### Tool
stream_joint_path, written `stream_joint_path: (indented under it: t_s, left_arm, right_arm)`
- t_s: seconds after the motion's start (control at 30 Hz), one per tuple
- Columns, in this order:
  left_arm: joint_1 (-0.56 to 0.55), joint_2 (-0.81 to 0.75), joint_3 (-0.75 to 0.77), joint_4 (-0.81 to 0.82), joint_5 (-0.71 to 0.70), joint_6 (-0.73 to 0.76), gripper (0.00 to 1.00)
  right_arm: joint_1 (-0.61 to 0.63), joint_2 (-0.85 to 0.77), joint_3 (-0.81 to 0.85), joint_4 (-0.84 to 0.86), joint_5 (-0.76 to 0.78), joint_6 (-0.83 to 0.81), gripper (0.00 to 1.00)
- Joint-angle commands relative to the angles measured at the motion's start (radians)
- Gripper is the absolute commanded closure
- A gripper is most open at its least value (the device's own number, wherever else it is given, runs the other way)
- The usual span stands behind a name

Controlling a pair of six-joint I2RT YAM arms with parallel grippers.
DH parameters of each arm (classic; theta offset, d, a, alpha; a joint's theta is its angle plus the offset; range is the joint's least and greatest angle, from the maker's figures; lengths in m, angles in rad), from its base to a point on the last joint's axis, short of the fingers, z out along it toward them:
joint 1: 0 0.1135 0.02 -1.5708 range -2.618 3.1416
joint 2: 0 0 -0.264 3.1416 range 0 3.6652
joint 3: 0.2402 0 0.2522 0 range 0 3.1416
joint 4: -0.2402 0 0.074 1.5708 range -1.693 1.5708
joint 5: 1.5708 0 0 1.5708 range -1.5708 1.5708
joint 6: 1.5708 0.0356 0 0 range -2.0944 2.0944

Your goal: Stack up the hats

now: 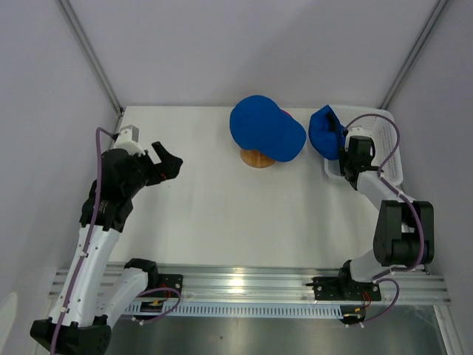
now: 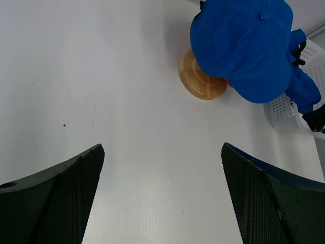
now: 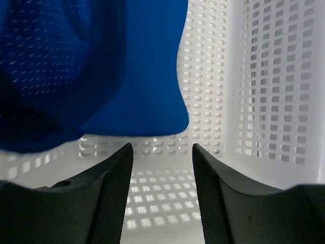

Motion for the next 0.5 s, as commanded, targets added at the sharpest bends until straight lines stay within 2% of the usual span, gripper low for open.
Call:
stream_joint_path:
  t_s: [0.0, 0.1, 0.13, 0.23, 0.47]
  left_arm:
    - [0.01, 0.022, 0.04, 0.016, -0.008, -0.001, 0.01]
    - [0.01, 0.046, 0.049, 0.024, -0.003, -0.018, 0.01]
    - [0.012, 0.052, 0.051, 0.025, -0.003, -0.021, 0.01]
    - [0.009, 0.074, 0.069, 0.016, -0.005, -0.027, 0.0]
    - [-0.034, 0.106, 0.133, 0.005, -0.077, 0.011, 0.0]
  right_arm:
    - [-0.024, 0.057, 0.083, 0.039, 0.009, -0.038, 0.49]
    - [-0.032, 0.087, 0.118, 0.077, -0.041, -0.052, 0.69]
    - [-0.033, 0.091, 0.127, 0.076, -0.049, -0.05, 0.84]
    - [-0.036, 0.081, 0.167, 0.054, -0.106, -0.038, 1.0]
    - [-0.113, -0.087, 0.225, -0.038, -0.412, 0.106, 1.0]
